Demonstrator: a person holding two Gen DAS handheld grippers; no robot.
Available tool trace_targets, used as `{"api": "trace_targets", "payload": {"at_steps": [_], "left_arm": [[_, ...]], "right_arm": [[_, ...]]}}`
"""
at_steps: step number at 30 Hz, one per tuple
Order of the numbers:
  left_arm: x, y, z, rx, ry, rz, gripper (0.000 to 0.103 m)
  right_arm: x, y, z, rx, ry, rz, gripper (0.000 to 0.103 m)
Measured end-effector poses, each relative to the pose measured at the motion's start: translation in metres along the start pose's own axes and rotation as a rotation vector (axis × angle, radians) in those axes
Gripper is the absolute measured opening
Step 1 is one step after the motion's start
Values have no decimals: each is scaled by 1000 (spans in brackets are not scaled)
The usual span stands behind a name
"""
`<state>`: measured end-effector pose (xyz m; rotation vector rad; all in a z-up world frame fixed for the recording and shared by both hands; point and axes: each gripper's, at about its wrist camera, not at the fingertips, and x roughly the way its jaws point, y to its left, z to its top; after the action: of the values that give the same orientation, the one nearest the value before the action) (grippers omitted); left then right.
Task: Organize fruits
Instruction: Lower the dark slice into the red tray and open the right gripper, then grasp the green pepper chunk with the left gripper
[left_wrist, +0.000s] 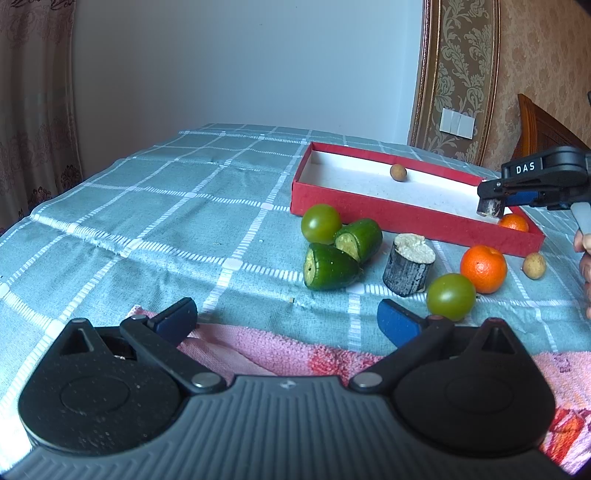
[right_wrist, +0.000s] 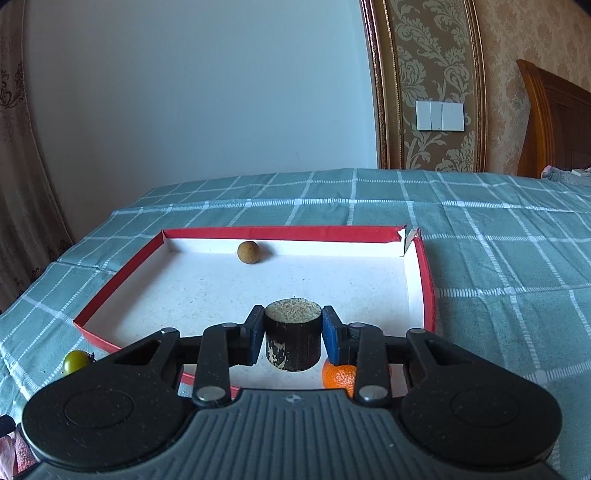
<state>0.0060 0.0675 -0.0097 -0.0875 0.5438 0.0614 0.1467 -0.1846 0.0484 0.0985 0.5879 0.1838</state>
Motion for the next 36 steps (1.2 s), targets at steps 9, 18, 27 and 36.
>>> {"api": "trace_targets", "payload": {"at_steps": [9,18,27,36], "left_arm": [[0,0,0,0,0,2,103],[2,-3,0,24,15,14,103],[-1,2,12,9,34,21,79],[8,-11,31,67,69,-43,42]], "right_arm": [[-32,-20,-8,91,-85,7,52],[-88,-31,-66,190,-93,53,65],[-82,-38,-93,269,-67,90,66],[-84,-42,-96,297,-72,113,66]]}}
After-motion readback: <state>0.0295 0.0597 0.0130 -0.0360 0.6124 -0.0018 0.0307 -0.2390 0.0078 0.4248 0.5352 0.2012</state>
